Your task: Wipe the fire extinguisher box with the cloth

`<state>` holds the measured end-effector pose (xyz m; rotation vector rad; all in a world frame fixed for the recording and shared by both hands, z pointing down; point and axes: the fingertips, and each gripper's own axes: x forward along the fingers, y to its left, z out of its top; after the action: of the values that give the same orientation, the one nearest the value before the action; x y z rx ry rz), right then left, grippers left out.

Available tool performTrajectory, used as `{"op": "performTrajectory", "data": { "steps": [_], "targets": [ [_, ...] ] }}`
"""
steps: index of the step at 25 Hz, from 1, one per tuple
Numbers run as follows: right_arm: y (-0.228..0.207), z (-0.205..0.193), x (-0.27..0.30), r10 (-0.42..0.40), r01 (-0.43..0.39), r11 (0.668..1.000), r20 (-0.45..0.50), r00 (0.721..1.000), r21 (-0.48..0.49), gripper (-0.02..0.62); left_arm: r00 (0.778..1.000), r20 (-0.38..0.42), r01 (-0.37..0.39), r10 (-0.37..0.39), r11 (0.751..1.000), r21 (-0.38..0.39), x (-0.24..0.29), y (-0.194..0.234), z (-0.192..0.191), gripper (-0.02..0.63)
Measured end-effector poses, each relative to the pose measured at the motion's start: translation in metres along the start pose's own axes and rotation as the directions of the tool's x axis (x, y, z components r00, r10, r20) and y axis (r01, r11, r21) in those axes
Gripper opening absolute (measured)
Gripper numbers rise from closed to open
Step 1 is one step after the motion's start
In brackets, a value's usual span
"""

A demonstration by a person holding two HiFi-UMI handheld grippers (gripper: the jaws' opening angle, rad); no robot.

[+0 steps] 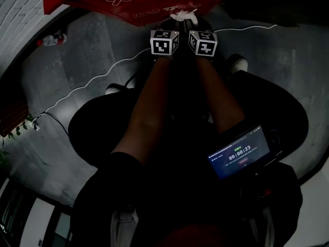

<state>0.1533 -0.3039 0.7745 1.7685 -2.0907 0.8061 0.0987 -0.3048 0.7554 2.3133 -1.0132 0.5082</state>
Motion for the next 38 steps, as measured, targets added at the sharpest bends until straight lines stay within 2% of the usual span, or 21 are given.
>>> {"op": "performTrajectory", "data": {
  "steps": [7,11,14,18,25,28,31,34,38],
  "targets": [
    [-0.064,0.001,-0.013,-0.097,0.098,0.994,-0.018,0.995,0.049,0.110,0.998,-0.025,0.064,-0.063,0.998,0.017,0.046,-0.049,-0.003,0.000],
    [-0.073,0.004,-0.015,-0.079,0.081,0.993,-0.026,0.997,0.081,0.110,0.998,-0.025,0.050,-0.050,0.999,0.006,0.051,-0.060,0.002,0.000],
    [-0.072,0.006,-0.020,-0.087,0.088,0.994,-0.030,0.996,0.062,0.110,0.998,-0.026,0.054,-0.053,0.998,0.023,0.044,-0.063,0.002,0.000],
    [-0.055,0.014,-0.031,-0.061,0.061,0.997,-0.010,0.998,0.038,0.110,1.000,0.003,0.029,-0.029,0.998,0.062,0.018,-0.058,0.011,0.000],
    [0.013,0.034,-0.060,0.079,-0.080,0.997,0.091,0.993,0.003,0.109,0.991,0.123,-0.054,0.042,0.994,0.094,-0.053,-0.040,0.037,0.001],
    [0.052,0.064,-0.076,0.172,-0.171,0.985,0.180,0.969,-0.019,0.109,0.977,0.206,-0.084,0.055,0.987,0.136,-0.094,-0.033,0.064,0.001],
    [0.092,0.094,-0.109,0.260,-0.249,0.965,0.249,0.933,-0.075,0.103,0.951,0.309,-0.095,0.035,0.979,0.182,-0.149,-0.044,0.099,0.001],
    [0.129,0.131,-0.145,0.335,-0.298,0.941,0.308,0.890,-0.163,0.103,0.914,0.406,-0.106,-0.006,0.961,0.254,-0.207,-0.058,0.140,0.000],
    [0.164,0.174,-0.177,0.434,-0.363,0.898,0.356,0.828,-0.250,0.104,0.849,0.527,-0.126,-0.037,0.954,0.272,-0.262,-0.060,0.184,0.000]
  ]
}}
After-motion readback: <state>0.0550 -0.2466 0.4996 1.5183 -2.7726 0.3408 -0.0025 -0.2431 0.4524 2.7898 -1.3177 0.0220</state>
